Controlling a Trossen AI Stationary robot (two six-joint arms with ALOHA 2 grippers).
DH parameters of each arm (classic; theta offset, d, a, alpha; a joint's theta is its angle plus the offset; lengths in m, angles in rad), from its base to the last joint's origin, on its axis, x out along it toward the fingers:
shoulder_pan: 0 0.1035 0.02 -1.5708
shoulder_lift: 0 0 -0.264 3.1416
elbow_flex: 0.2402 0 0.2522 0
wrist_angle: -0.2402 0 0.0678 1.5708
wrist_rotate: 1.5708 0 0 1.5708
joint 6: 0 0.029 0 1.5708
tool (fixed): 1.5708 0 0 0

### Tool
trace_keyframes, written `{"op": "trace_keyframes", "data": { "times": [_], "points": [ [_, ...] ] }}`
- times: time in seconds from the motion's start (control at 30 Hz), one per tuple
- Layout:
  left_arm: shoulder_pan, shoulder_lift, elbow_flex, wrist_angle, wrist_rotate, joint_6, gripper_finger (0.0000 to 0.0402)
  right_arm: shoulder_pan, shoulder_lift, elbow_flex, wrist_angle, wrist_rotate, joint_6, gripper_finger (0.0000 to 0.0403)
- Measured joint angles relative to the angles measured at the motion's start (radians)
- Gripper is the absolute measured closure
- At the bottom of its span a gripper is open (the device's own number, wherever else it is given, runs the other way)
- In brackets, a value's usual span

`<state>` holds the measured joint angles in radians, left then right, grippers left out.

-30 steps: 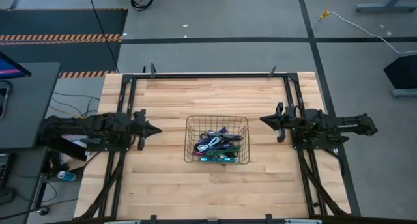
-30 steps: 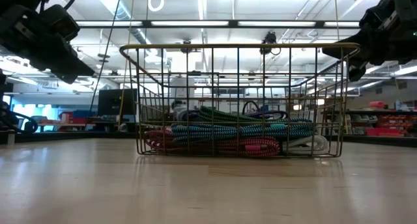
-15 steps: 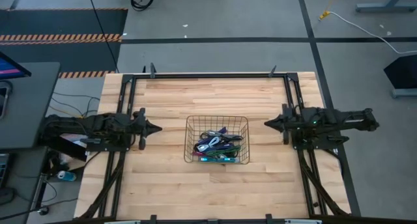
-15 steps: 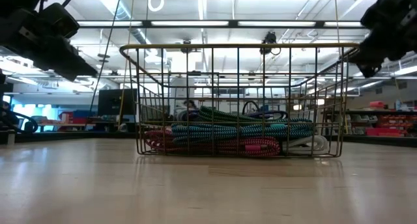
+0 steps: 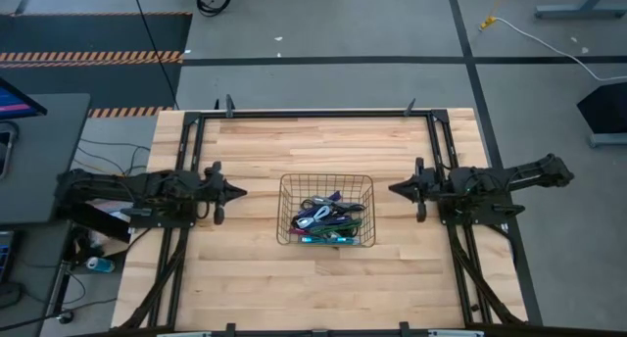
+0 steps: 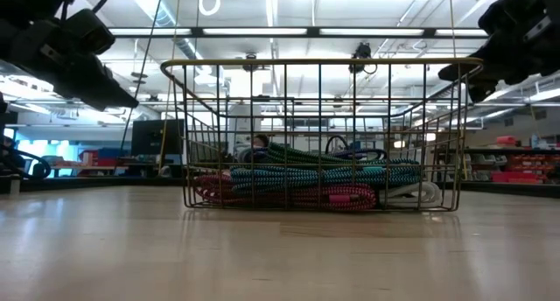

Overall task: Pick and place USB-C Cables
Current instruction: Return to Home Position

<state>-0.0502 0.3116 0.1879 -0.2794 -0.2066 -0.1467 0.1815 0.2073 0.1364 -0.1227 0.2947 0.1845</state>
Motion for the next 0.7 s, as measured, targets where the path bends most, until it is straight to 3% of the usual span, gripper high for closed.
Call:
{"op": "trace_keyframes", "data": {
  "times": [0.3,0.5,0.7],
  "points": [
    [0.0,0.029,0.0,0.07,-0.003,0.01,0.0397,0.001,-0.062,-0.01,-0.002,0.048,-0.057,0.0403],
    [0.0,0.029,0.0,0.093,-0.019,0.012,0.0397,0.002,-0.126,-0.13,0.197,0.026,-0.062,0.0403],
    [0.0,0.029,0.0,0.095,-0.019,0.012,0.0397,0.002,-0.137,-0.125,0.176,0.054,-0.116,0.0403]
  ]
}}
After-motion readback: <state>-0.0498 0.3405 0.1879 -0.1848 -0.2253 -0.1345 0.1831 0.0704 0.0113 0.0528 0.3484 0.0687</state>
